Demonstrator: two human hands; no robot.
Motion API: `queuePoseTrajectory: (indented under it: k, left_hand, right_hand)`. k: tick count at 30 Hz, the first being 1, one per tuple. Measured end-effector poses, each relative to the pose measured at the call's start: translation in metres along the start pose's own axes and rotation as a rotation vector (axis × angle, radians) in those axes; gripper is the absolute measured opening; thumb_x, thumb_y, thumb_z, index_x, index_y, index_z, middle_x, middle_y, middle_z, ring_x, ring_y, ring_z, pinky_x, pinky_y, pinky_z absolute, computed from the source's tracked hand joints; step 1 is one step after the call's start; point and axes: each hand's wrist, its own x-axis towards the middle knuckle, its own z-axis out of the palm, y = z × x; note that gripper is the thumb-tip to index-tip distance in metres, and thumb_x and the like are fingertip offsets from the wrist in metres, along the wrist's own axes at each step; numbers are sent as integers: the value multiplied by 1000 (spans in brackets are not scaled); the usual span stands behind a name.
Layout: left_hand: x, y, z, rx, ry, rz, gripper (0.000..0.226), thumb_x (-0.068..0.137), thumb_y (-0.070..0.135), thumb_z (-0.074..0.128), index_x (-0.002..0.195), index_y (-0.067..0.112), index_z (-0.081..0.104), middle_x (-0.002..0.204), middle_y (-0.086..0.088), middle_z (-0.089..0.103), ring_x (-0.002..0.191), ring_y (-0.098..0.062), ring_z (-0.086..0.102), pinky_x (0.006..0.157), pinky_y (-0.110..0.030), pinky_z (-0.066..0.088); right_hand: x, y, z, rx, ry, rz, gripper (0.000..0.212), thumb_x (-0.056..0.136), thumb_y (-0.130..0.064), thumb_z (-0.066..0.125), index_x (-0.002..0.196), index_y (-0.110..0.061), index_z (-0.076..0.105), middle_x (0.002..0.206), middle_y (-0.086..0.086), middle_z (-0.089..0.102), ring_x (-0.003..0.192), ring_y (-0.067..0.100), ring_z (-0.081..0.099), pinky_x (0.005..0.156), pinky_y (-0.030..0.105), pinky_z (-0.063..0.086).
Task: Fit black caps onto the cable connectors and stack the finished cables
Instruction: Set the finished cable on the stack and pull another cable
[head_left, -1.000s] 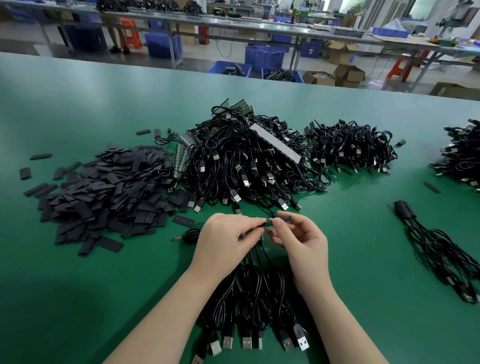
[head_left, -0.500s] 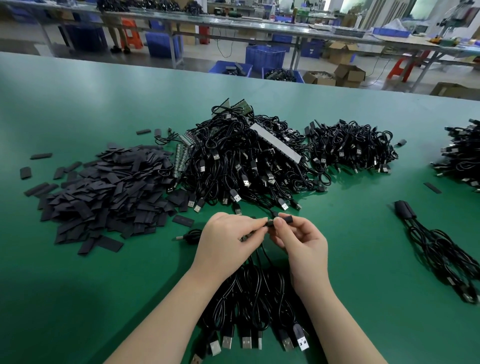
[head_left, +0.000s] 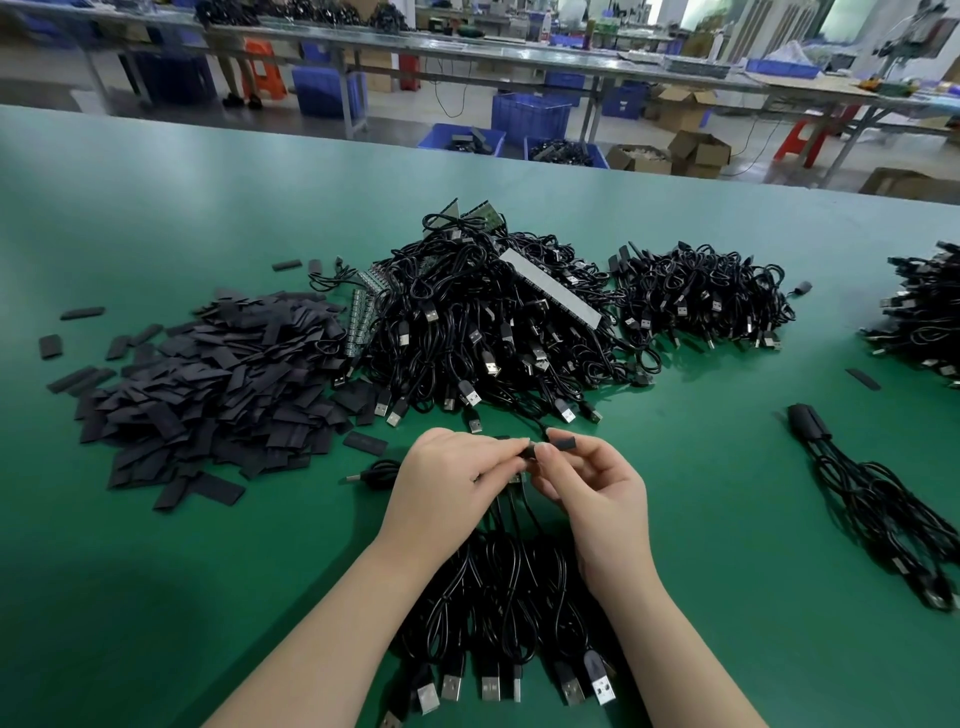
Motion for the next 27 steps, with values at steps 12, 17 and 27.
queuePoseTrajectory:
  k: [12, 17, 27]
  left_hand:
    - [2, 3, 1, -32, 11, -1, 23, 82, 29, 68, 101, 21, 78, 91, 11, 76, 91, -4, 58, 80, -15, 39]
    - [1, 3, 0, -21, 36, -49, 23, 83, 25, 68, 103, 21, 77, 90, 9, 76, 86, -5, 63, 85, -15, 39]
    - [-2, 2, -2, -28, -7, -96, 25, 81, 15, 73, 104, 24, 77, 86, 10, 75, 81, -10, 60, 83, -3, 35]
  right_hand:
    - [2, 3, 0, -38, -21, -55, 25, 87, -5, 73, 101, -26, 74, 71, 5, 70, 76, 14, 72, 72, 21, 57]
    - [-2, 5, 2, -299, -12, -217, 47, 89, -12, 73, 119, -46, 62, 86, -4, 77, 85, 12, 73, 80, 18, 55]
    - [-4, 3, 2, -349, -83, -197, 54, 90, -12, 71, 124, -51, 54, 95, -11, 77, 93, 7, 73, 82, 14, 53]
